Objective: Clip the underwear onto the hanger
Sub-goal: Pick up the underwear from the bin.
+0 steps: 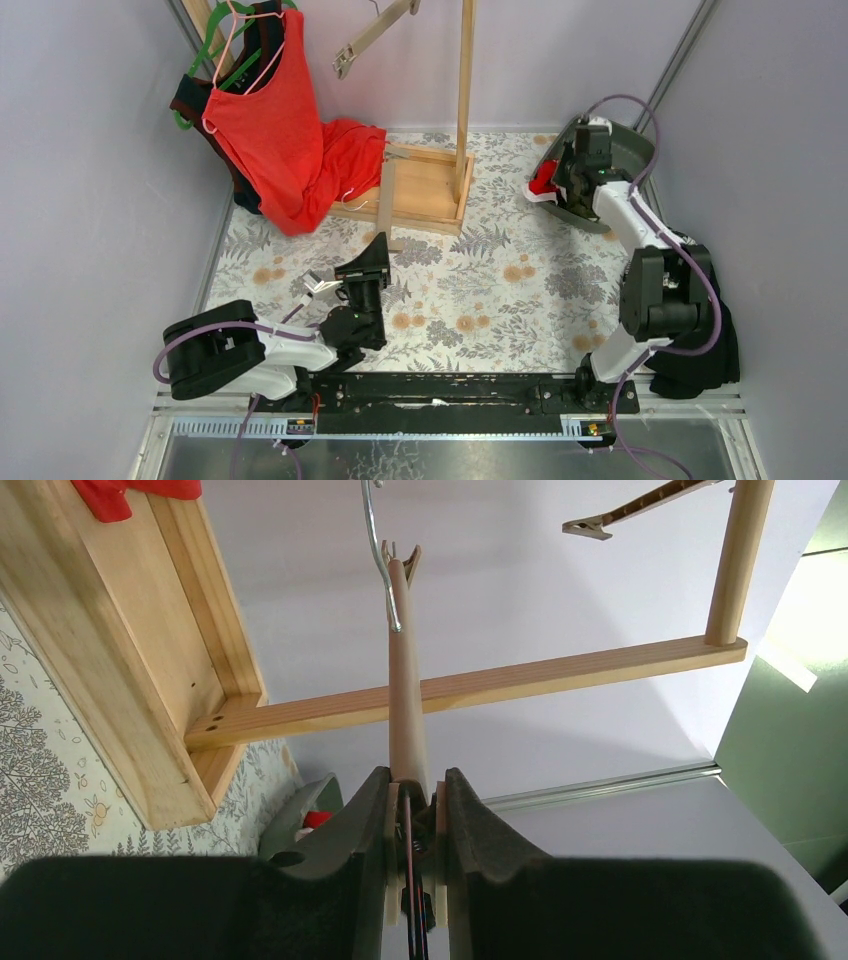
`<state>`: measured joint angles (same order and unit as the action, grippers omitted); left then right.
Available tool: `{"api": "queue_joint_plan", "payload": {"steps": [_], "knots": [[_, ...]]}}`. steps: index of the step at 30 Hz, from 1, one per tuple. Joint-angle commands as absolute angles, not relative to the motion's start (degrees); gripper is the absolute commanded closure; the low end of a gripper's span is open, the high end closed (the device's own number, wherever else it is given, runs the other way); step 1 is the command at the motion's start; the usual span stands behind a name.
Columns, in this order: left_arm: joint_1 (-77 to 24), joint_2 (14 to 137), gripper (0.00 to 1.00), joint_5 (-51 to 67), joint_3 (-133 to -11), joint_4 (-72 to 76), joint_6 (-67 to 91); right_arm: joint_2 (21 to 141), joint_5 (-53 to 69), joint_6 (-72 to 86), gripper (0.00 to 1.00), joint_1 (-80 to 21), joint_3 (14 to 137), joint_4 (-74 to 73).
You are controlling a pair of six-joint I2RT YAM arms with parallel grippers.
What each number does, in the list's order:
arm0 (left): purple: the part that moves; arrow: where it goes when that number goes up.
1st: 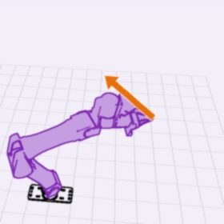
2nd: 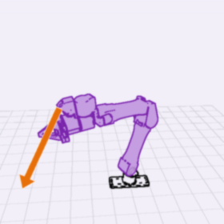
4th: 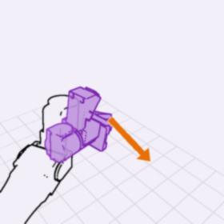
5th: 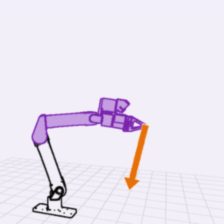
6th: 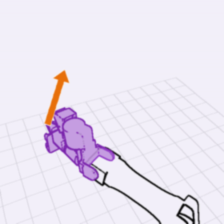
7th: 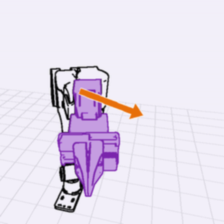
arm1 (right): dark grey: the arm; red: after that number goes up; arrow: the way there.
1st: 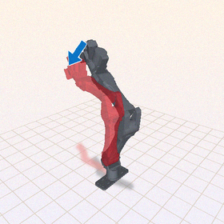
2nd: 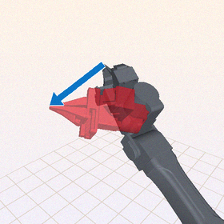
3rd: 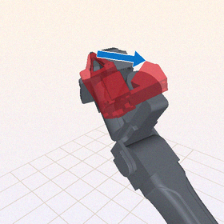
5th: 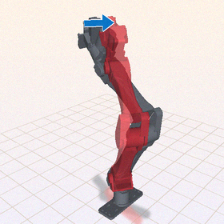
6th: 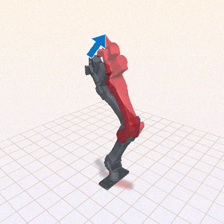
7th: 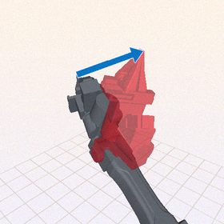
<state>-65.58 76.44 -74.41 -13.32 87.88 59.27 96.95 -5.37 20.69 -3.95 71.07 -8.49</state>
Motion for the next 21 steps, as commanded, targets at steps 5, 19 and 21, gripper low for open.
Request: {"api": "queue_joint_plan", "payload": {"steps": [5,19,21], "knots": [[-65.92,75.74,1.0,-75.97,-14.35,91.58,57.44,79.88,1.03,18.41,1.0,-3.72,84.59,-12.06],[-65.9,73.15,1.0,-74.97,-12.92,91.58,57.66,58.89,11.8,19.6,1.0,-5.25,75.53,-20.13],[-65.87,72.31,1.0,-75.07,-12.49,91.51,57.39,56.36,12.11,19.65,1.0,-5.27,73.76,-22.21]]}}
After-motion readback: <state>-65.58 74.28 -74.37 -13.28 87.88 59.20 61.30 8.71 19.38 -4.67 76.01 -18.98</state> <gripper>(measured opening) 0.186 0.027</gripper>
